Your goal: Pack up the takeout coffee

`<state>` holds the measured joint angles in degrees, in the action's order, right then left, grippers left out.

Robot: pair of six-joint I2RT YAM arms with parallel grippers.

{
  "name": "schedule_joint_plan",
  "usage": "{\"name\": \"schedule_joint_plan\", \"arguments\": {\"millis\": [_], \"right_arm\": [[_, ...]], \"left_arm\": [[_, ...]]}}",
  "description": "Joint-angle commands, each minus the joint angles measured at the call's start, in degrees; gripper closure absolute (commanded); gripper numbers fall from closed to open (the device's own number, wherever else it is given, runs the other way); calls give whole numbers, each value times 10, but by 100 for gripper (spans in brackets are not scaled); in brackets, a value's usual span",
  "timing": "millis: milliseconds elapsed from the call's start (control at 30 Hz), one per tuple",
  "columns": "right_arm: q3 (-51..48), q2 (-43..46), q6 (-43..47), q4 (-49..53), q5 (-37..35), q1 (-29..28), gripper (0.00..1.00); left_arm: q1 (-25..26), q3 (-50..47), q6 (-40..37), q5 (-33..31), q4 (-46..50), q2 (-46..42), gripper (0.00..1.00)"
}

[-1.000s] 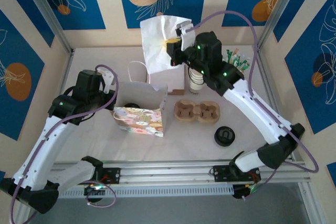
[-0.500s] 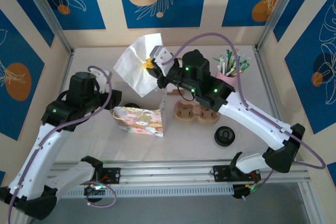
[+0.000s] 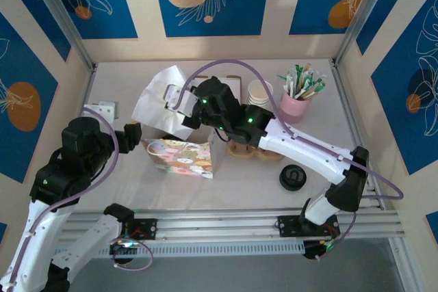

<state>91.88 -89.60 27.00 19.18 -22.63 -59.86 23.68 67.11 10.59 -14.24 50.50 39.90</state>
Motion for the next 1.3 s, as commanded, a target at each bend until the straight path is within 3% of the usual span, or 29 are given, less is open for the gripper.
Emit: {"name": "schedule_joint_plan", "arguments": {"millis": [0,333,1000,1200,1267], "right_arm": [[23,-9,49,30,-53,-15,100],[66,-41,60,138,-73,-27,99],[79,-66,44,131,-118,-31,89],[107,-90,32,143,-163,-37,85],[111,-90,25,148,-158,-39,72]], "left_arm": [[4,-13,12,-18,11,-7,25],[4,-25,24,-28,20,-25,25],[4,-25,37,-37,40,-18,27],[4,-27,40,-32,37,-17,27],[4,-26,41,-29,38,-15,27]]}}
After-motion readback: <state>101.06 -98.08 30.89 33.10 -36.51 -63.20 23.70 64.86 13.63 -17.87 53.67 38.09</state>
